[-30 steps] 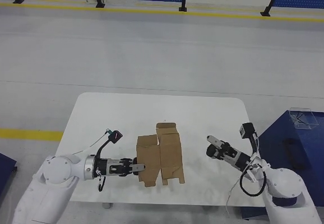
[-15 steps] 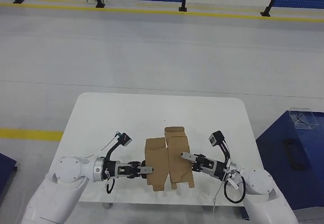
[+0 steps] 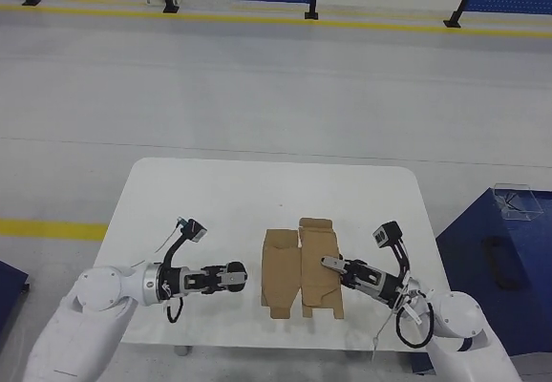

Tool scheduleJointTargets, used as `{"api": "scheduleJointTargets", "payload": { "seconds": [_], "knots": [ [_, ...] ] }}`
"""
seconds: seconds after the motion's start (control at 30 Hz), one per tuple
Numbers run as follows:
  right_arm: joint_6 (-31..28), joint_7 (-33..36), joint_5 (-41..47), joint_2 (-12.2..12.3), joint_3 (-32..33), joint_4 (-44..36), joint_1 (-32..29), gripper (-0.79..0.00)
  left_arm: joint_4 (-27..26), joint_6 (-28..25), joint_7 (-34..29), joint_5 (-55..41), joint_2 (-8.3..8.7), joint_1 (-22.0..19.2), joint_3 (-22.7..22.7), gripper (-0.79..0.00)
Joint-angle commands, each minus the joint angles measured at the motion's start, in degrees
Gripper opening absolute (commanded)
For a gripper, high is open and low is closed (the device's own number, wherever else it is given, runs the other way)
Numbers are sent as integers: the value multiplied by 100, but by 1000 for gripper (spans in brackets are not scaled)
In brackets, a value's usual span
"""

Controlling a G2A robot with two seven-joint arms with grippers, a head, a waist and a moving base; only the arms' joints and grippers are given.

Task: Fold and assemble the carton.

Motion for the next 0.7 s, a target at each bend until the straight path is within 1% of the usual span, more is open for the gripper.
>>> {"api": "scheduleJointTargets", "payload": {
  "seconds": [0.0, 0.1, 0.2, 0.53, 0.6, 0.67],
  "knots": [
    [75, 80, -109, 36, 179, -37, -17, -785, 68, -31, -186, 55, 99, 88, -451, 0],
    [75, 80, -109, 36, 179, -37, -17, -785, 235, -1, -329, -118, 213, 224, -1015, 0],
    [75, 80, -109, 36, 179, -37, -17, -785, 317, 50, -507, -220, 282, 292, -1291, 0],
    [75, 80, -109, 36, 179, -37, -17, -785, 332, 81, -500, -255, 291, 305, -1324, 0],
    [218, 52, 340, 11, 60, -145, -12, -785, 332, 81, -500, -255, 291, 305, -1324, 0],
    [84, 7, 513, 6, 64, -369, 30, -785, 332, 81, -500, -255, 291, 305, -1324, 0]
  ]
}}
